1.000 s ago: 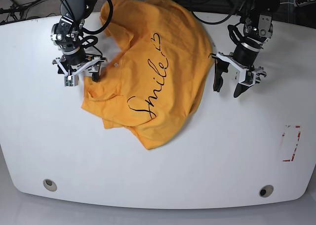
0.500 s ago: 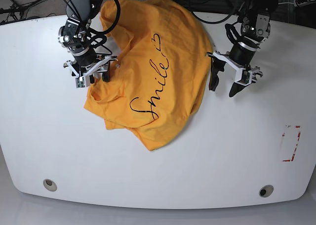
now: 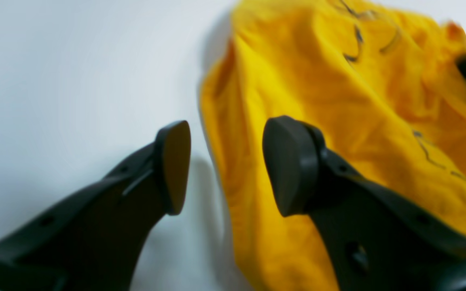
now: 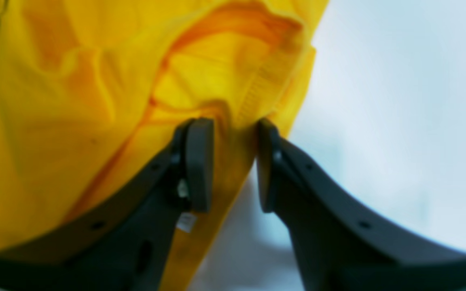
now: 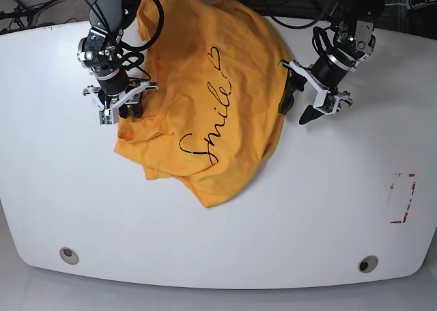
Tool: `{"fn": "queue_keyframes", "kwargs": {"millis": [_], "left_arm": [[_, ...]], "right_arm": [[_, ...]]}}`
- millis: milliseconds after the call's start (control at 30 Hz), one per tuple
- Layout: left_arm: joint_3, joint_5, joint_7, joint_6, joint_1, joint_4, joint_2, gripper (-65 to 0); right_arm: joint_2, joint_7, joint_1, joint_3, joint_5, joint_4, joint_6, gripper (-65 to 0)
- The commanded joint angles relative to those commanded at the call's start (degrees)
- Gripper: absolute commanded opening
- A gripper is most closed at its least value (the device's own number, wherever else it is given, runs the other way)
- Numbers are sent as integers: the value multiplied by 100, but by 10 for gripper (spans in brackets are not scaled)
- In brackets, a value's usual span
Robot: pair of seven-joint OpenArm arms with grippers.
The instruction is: Fold the T-shirt properly
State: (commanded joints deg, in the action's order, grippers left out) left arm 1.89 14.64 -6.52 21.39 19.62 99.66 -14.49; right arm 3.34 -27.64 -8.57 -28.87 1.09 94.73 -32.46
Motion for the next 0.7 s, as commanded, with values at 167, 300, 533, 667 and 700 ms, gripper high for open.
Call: {"fn": "queue_keyframes", "kwargs": {"millis": [167, 300, 533, 667, 700], "left_arm": [[58, -19, -89, -85, -17, -68, -15, -320], [151, -5, -141, -86, -40, -138, -28, -299], [276, 36, -199, -41, -102, -234, -76, -293], [270, 58, -366, 1, -66, -194, -60, -275], [272, 63, -404, 17, -66, -186, -61, -275]], "right_arm": [[-28, -25, 41, 23, -15, -8, -2, -535], [-37, -75, 104, 33, -15, -26, -18, -593], [-3, -120, 106, 76, -4, -64, -7, -650], [11, -199, 45, 115, -19, -25, 28, -650], [11, -220, 39, 113, -20, 2, 27, -650]]}}
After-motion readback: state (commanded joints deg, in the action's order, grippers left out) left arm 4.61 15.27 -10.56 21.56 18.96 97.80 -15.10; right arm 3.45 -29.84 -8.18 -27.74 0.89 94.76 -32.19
